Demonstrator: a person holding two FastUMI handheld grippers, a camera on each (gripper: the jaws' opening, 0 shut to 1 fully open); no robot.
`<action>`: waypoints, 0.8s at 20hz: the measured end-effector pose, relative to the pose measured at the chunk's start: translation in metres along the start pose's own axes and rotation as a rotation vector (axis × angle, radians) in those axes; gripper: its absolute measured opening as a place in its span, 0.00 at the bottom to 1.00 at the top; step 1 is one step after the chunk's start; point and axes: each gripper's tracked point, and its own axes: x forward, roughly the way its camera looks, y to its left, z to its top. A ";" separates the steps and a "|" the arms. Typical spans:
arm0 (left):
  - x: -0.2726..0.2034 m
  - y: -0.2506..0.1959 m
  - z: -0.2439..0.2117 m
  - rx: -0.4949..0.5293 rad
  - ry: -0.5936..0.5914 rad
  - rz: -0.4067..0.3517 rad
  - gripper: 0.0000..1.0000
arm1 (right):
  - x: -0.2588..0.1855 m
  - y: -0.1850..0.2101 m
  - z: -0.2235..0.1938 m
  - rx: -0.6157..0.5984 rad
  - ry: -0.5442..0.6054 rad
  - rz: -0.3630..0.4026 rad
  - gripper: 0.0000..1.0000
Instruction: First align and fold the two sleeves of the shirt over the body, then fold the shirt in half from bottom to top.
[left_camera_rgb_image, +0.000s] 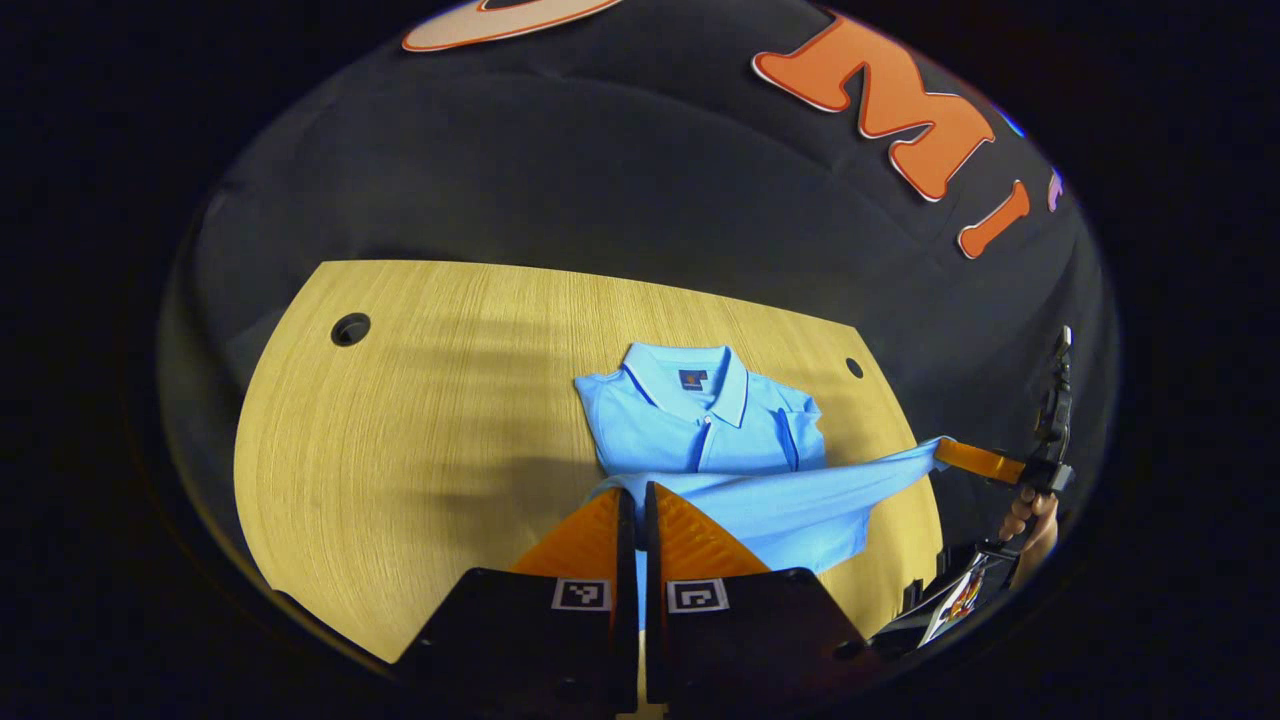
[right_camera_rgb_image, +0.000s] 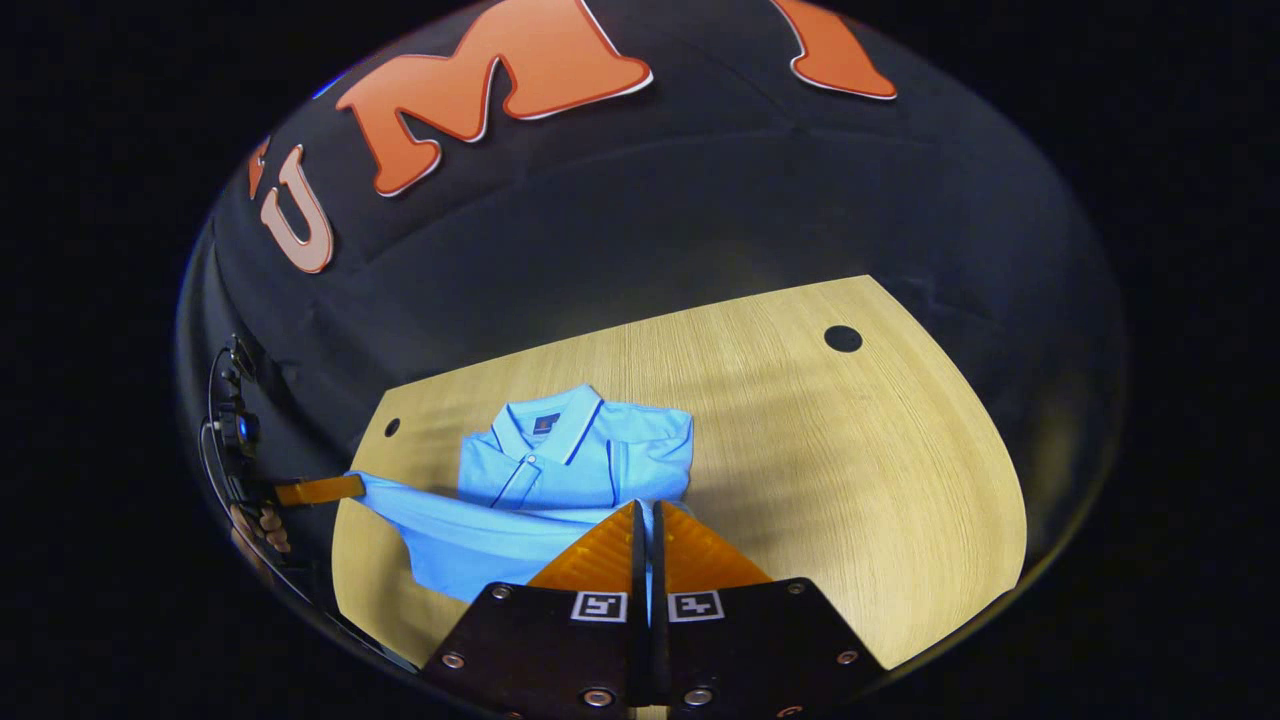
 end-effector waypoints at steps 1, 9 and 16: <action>0.009 0.003 0.005 0.001 0.004 0.008 0.07 | 0.011 -0.002 0.005 0.000 0.008 0.004 0.01; 0.094 0.020 0.043 -0.101 0.046 0.003 0.07 | 0.108 -0.021 0.039 0.029 0.066 0.053 0.01; 0.135 0.032 0.038 -0.093 0.127 0.042 0.08 | 0.162 -0.030 0.037 0.076 0.101 0.066 0.01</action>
